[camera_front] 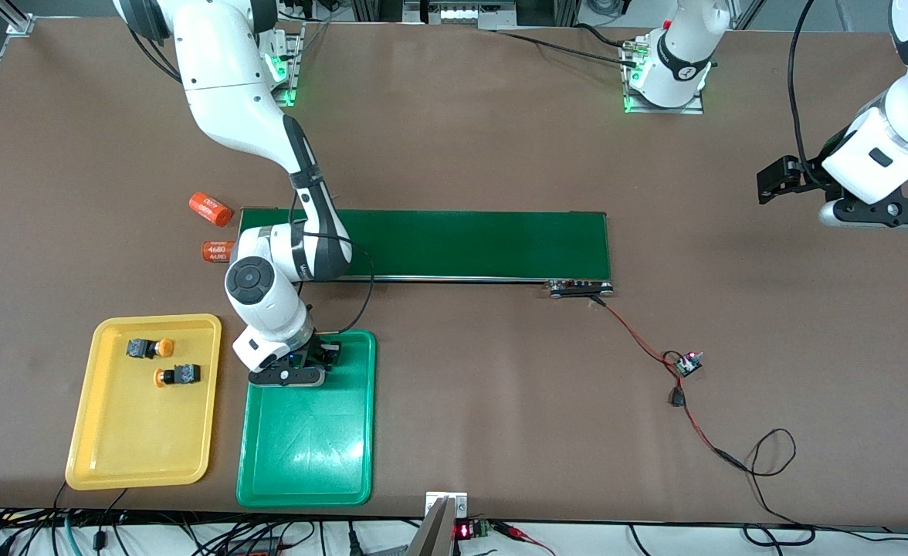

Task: Sort buttons by color to trays
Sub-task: 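Carry the second green button to the green tray with the right gripper, then release the green button into the green tray with the right gripper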

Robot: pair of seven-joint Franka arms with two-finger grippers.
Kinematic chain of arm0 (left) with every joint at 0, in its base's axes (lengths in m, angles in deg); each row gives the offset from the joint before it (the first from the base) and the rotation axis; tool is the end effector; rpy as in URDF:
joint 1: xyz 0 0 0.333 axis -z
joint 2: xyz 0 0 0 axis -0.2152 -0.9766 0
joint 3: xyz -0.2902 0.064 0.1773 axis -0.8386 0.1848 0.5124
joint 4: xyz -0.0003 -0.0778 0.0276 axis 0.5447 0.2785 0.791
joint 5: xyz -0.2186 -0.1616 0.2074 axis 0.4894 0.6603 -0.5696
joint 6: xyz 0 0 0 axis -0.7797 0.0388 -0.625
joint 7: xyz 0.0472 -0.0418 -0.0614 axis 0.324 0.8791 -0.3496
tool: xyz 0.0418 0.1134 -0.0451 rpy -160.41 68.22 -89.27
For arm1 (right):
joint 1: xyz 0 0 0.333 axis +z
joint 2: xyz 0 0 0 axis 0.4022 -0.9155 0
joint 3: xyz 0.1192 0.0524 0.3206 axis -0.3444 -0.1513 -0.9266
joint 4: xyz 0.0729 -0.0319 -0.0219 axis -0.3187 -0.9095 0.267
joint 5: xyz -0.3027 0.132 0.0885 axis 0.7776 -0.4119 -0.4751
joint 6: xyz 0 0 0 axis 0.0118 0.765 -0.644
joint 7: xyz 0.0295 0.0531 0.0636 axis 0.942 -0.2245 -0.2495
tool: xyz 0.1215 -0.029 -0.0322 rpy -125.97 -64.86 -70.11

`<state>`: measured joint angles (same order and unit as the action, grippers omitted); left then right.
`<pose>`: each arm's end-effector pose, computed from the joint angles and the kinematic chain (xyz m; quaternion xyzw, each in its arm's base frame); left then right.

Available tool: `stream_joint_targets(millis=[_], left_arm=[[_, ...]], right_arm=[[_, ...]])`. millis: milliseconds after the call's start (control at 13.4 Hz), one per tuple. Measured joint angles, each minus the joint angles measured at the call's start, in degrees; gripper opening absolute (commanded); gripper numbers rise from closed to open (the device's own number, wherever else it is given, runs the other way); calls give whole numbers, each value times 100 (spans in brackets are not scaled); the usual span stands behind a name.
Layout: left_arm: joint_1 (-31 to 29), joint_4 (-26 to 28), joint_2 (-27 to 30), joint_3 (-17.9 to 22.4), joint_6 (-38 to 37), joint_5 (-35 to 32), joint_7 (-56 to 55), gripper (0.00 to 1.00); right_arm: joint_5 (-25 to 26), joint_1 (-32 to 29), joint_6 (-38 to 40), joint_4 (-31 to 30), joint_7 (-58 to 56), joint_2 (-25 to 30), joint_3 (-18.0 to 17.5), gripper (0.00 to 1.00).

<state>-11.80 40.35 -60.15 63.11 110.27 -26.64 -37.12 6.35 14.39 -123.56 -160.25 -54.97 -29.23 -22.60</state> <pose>0.5001 -0.0356 0.5886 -0.9985 0.0157 0.0497 0.0194 0.6763 0.2607 0.2248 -0.9941 -0.0051 -0.1074 0.0132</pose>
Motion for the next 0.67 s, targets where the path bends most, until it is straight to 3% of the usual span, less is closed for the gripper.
stream_joint_targets(millis=[224, 671], left_arm=[[0, 0, 0, 0, 0, 0, 0, 100], [0, -4, 0, 0, -1, 0, 0, 100]], right_arm=[[-148, 11, 844, 253, 2, 247, 32, 100], [-72, -88, 2645, 341, 2, 1689, 446, 100]])
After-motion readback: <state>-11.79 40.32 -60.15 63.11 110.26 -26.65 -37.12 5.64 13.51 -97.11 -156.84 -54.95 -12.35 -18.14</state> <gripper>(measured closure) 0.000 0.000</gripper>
